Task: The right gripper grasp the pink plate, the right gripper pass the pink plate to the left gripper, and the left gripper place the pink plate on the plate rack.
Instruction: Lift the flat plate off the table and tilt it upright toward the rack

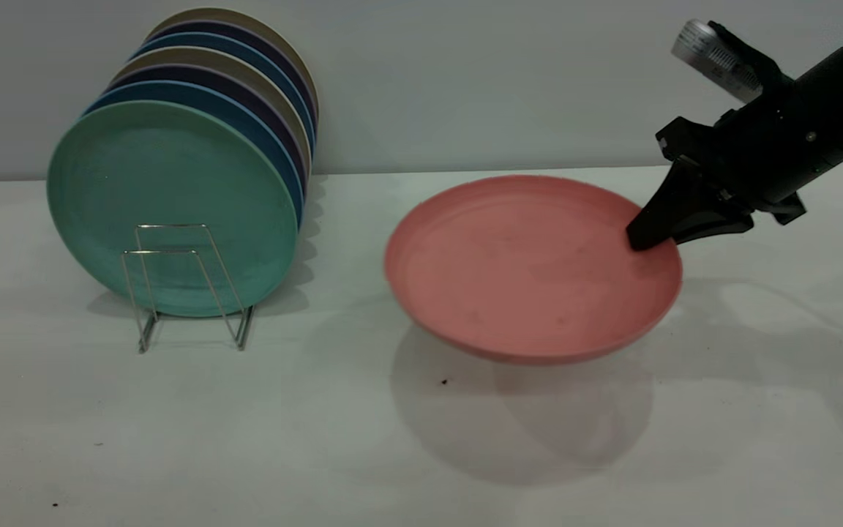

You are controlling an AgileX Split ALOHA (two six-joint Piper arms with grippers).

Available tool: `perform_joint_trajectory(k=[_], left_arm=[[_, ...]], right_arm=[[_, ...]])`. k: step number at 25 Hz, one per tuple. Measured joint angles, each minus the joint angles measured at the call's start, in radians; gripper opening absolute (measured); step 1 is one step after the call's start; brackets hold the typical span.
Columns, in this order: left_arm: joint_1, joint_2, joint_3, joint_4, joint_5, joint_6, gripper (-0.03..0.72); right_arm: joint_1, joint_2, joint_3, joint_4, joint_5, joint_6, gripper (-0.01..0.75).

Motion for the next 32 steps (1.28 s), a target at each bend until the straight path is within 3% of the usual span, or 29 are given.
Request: perform_joint_trajectory(k=[8, 21, 32], left_arm=[[0.000, 0.081, -0.001, -0.192, 0.013, 0.119, 0.436], [0.000, 0.344, -0.007, -0.521, -0.063, 0.392, 0.435], [0.000, 0.603, -0.007, -0.836, 0.036, 0.688, 0.435]], right_arm=[[0.000, -0.001, 0.000, 0.118, 0.225, -0.136, 0.014], [0.047, -0.001, 0.000, 0.125, 0.245, -0.201, 0.014], [0.090, -0.001, 0.000, 0.132, 0.239, -0.223, 0.014]])
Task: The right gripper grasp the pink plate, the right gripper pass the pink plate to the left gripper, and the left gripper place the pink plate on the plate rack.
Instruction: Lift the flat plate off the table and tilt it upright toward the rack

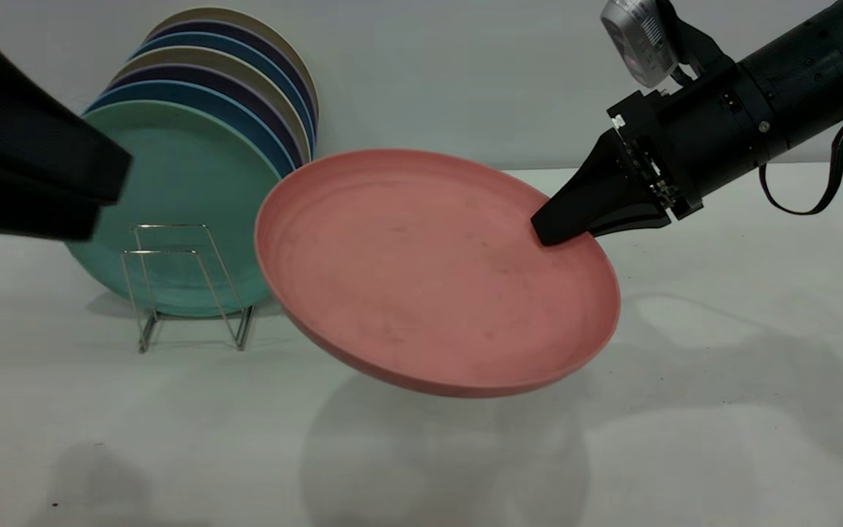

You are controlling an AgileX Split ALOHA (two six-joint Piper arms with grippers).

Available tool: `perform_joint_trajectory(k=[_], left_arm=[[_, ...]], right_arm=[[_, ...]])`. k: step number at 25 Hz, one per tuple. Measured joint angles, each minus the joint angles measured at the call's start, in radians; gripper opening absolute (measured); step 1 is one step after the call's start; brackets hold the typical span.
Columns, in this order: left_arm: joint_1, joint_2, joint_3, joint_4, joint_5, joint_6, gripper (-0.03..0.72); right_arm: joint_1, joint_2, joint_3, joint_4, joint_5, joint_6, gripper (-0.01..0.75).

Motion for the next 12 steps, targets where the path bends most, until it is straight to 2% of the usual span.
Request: perform_joint_trajectory(k=[7, 12], left_arm=[[0.000, 0.080, -0.001, -0.059, -0.010, 0.050, 0.435], [0.000, 0.104, -0.001, -0.102, -0.070, 0.097, 0.435]], right_arm=[[0.000, 0.000, 0.000, 0.000, 0.008, -0.001, 0.015], [0.006, 0.000, 0.000, 0.000, 0.026, 0.019, 0.015]])
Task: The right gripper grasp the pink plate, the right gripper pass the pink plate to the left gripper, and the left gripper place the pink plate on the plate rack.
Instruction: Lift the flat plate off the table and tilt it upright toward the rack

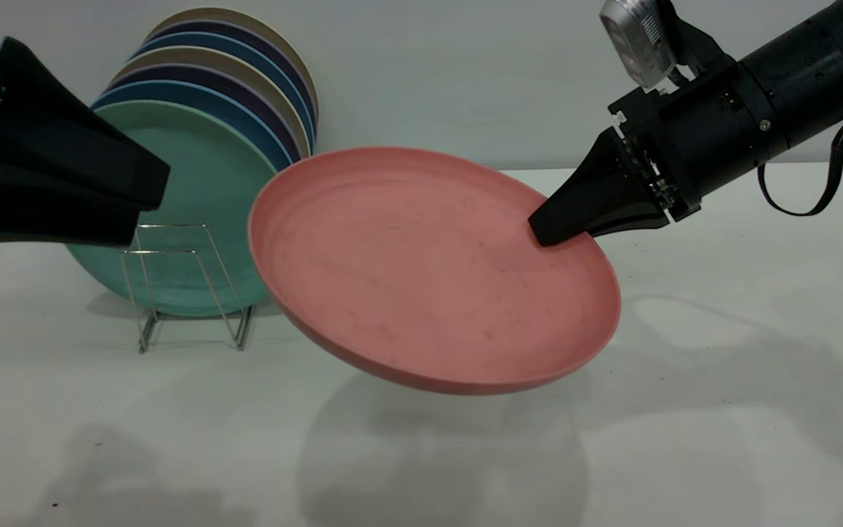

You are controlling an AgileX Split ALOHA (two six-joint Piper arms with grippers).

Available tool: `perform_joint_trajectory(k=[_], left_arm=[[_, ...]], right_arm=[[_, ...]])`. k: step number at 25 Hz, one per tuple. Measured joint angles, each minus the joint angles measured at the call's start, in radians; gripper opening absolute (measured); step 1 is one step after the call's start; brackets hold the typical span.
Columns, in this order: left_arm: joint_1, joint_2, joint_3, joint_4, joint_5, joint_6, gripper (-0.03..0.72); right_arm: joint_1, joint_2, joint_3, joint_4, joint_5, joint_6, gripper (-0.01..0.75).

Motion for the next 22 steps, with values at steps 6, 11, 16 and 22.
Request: perform_joint_trajectory(k=[6, 11, 16, 22], left_arm=[[-0.001, 0.044, -0.001, -0.053, -0.022, 0.048, 0.433], [-0.021, 0.095, -0.003, -0.095, -0.032, 0.093, 0.433], [-0.022, 0.119, -0.003, -0.096, -0.044, 0.107, 0.433], [-0.022, 0.120, -0.003, -0.089, -0.052, 0.110, 0.433]], right_arm=[[0.059, 0.000, 0.000, 0.000, 0.001, 0.014, 0.015], [0.123, 0.000, 0.000, 0.015, 0.000, 0.017, 0.015], [0.146, 0.000, 0.000, 0.025, -0.001, 0.017, 0.015], [0.145, 0.000, 0.000, 0.035, 0.013, 0.017, 0.015]])
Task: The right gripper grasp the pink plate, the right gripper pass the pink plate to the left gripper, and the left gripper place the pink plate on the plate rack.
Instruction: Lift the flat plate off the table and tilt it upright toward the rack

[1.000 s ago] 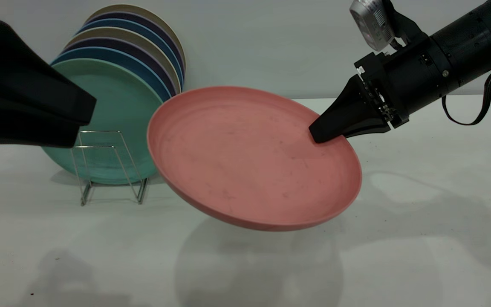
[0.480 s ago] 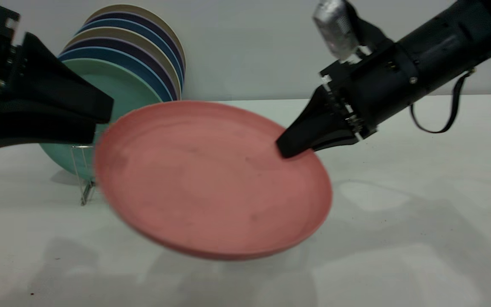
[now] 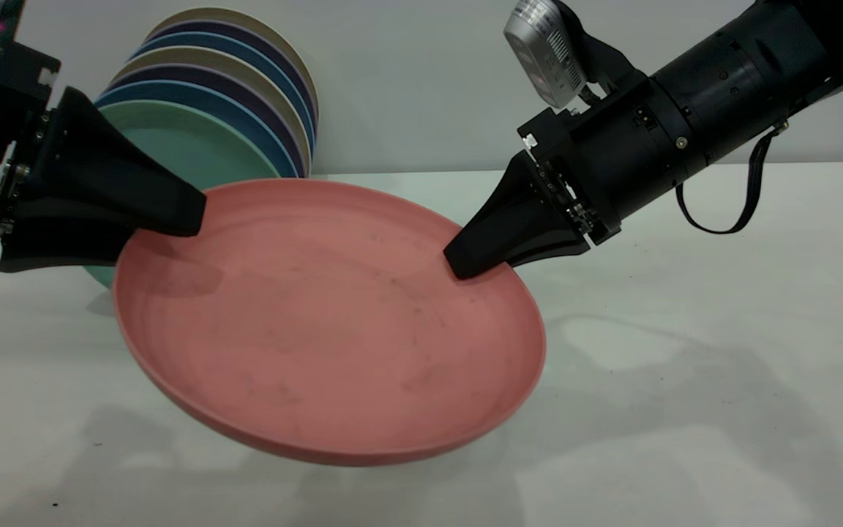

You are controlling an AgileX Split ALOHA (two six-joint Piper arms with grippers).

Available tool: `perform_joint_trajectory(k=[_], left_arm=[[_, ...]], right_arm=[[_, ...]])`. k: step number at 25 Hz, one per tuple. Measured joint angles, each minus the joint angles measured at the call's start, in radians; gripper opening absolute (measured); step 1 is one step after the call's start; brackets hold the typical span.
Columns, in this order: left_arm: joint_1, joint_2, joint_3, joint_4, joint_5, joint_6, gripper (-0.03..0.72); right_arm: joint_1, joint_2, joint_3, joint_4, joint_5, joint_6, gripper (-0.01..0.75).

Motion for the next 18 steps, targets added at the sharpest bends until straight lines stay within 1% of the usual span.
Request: perform_joint_trajectory(k=[5, 8, 11, 14, 15, 18], left_arm=[[0.000, 0.003, 0.000, 0.001, -0.001, 0.000, 0.430], [0.000, 0.003, 0.000, 0.000, 0.000, 0.000, 0.401], [0.000, 0.003, 0.000, -0.028, 0.010, 0.000, 0.315], [0.001, 0.003, 0.000, -0.077, 0.005, -0.001, 0.160], [0.001, 0.004, 0.000, -0.077, -0.002, -0.001, 0.138], [0.001, 0.006, 0.000, -0.078, -0.003, -0.001, 0.137]], right_arm=[[0.029, -0.017, 0.000, 0.033, 0.032, -0.009, 0.015], [0.038, -0.034, 0.000, 0.043, 0.035, -0.015, 0.017], [0.039, -0.039, 0.000, 0.046, 0.042, -0.017, 0.019], [0.041, -0.039, 0.000, 0.041, 0.047, -0.033, 0.021], [0.041, -0.040, 0.000, 0.041, 0.052, -0.038, 0.023], [0.040, -0.043, 0.000, 0.041, 0.053, -0.041, 0.028]])
